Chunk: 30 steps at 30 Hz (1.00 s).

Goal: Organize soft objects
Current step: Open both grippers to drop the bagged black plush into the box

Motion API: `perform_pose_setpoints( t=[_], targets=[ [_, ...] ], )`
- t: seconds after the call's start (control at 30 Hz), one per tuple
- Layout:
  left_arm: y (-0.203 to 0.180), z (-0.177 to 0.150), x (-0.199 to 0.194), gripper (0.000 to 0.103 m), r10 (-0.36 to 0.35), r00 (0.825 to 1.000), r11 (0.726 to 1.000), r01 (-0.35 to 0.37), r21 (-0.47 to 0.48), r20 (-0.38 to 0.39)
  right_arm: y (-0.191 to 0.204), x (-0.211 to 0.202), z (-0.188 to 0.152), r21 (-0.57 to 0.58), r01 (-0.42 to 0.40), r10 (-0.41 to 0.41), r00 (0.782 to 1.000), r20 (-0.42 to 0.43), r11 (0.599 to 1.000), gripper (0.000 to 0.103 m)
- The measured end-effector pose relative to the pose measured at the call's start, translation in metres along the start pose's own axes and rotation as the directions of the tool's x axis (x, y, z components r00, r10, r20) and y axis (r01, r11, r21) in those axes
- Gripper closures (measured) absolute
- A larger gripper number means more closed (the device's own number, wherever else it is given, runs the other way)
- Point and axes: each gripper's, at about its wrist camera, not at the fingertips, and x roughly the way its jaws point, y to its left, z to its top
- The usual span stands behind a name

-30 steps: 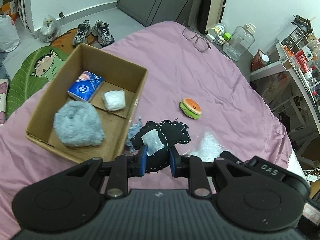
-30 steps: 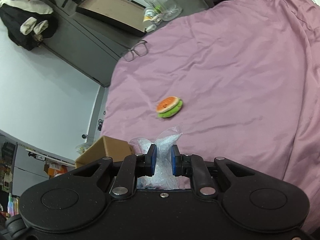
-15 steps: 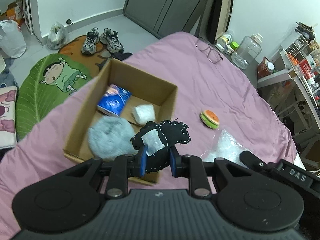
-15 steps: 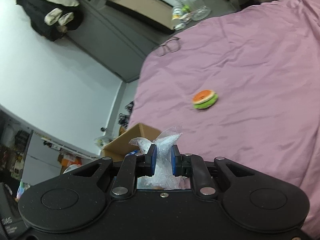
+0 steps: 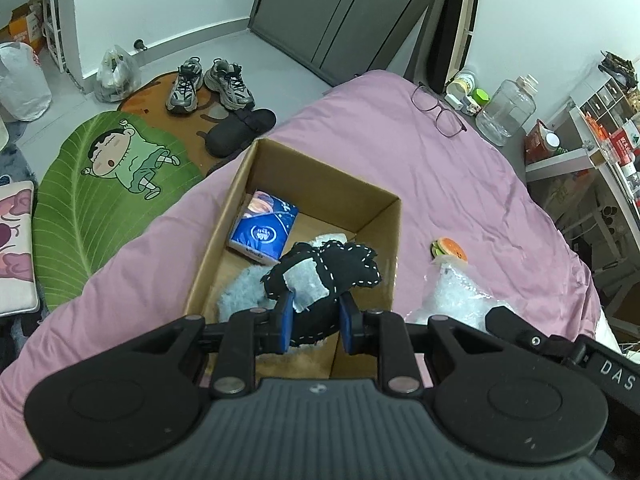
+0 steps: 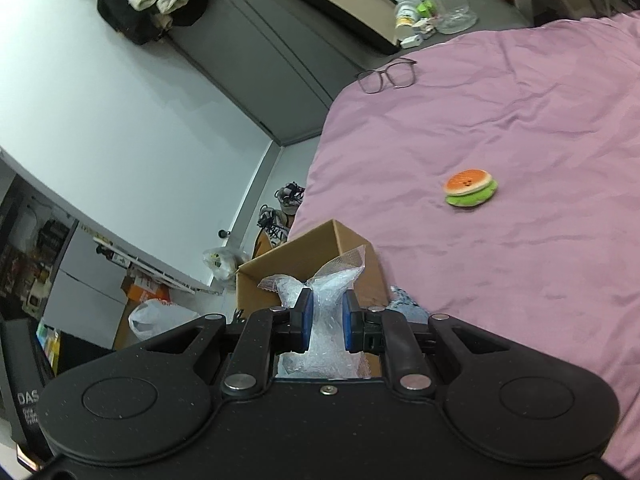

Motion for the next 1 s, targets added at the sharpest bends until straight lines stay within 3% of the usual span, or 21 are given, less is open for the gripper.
perform_pose_setpoints(
  t=[0.6,0.77,0.93,1.0],
  targets=[
    [0.024,0.032,0.054,0.079,-0.047,0.997,0.999,0.046,-0.027,-0.053,0.018,0.051,-0.001,-0.007,-0.031,0.031,0.999,-0.036,0.999,0.088],
    [0.025,0.040,0.064,0.075,-0.068,0.996,0.997,0.066,-0.043,-0.049,0.013,0.056,-0.001,0.004,-0.028,0.028,0.998,-0.048,1.000,0.088],
    [0.027,0.041,0.064,0.059,-0.064,0.997,0.996,0.061,-0.060,-0.039,0.015,0.062,-0.002,0.010,-0.048,0.048,0.997,-0.066,0.999,0.088],
    [0.027,0.041,0.061,0.058,-0.041,0.998,0.998,0.039,-0.059,-0.038,0.015,0.064,-0.002,0.016,-0.051,0.052,0.995,-0.079,0.999,0.082]
  ],
)
